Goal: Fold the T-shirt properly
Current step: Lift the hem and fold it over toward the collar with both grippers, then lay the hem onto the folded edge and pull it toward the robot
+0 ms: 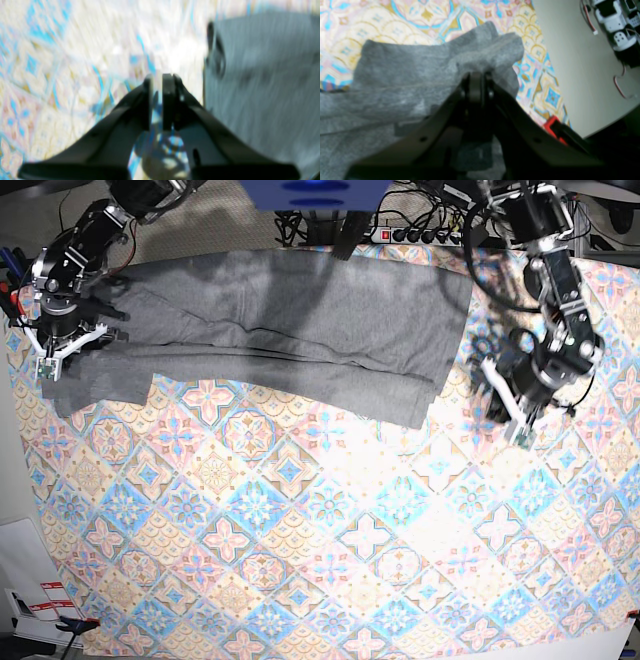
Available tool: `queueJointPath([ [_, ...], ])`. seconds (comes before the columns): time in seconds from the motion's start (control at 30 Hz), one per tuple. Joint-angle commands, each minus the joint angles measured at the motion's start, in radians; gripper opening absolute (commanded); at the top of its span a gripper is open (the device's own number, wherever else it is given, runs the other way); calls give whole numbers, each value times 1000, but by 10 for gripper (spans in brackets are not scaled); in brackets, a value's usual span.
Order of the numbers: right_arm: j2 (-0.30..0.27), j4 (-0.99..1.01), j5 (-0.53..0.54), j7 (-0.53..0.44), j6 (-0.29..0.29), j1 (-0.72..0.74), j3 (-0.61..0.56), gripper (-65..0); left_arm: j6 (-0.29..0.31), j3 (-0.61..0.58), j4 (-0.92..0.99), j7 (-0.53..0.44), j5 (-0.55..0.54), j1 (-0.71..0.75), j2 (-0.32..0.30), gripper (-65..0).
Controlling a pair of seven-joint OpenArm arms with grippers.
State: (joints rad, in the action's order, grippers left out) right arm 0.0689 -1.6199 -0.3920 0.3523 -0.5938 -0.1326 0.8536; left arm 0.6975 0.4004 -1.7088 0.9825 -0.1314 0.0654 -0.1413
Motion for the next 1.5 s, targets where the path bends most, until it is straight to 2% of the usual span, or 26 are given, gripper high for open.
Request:
queueJointPath([
  [0.0, -13, -21, 11, -26, 8, 8, 2, -635, 1, -2, 5, 9, -1, -42, 6, -522],
  [0.13, -13, -21, 11, -26, 7, 6, 2, -635, 1, -4, 168, 95, 65, -186, 45, -357],
  [0.2, -13, -20, 9, -26, 7, 6, 2, -635, 1, -4, 258, 100, 82, -244, 61, -302],
  [0.23, -13, -20, 9, -26, 7, 6, 2, -634, 1, -5, 300, 95, 82, -266, 65, -298],
  [0.37, -13, -20, 9, -26, 7, 6, 2, -634, 1, -10, 419, 94, 85, -330, 98, -330],
  [0.57, -13, -20, 8, -26, 7, 6, 2, -633, 1, -11, 603, 94, 85, -396, 122, -327],
  [0.97, -13, -20, 8, -26, 7, 6, -7, -633, 1, -8, 622, 103, 80, -336, 127, -326],
  [1.13, -13, -21, 8, -26, 7, 6, -30, -633, 1, -11, 623, 102, 86, -310, 148, -326],
  [1.23, -13, -33, 8, -26, 7, 6, -32, -633, 1, -16, 703, 109, 78, -318, 150, -335],
  [1.27, -13, -44, 8, -26, 7, 6, -32, -633, 1, -30, 737, 108, 78, -319, 147, -353],
  [1.4, -13, -59, 8, -26, 7, 6, -32, -633, 1, -99, 823, 74, 77, -330, 148, -507],
  [1.47, -13, -59, 8, -26, 7, 6, -32, -633, 1, -110, 853, 72, 77, -333, 148, -561],
])
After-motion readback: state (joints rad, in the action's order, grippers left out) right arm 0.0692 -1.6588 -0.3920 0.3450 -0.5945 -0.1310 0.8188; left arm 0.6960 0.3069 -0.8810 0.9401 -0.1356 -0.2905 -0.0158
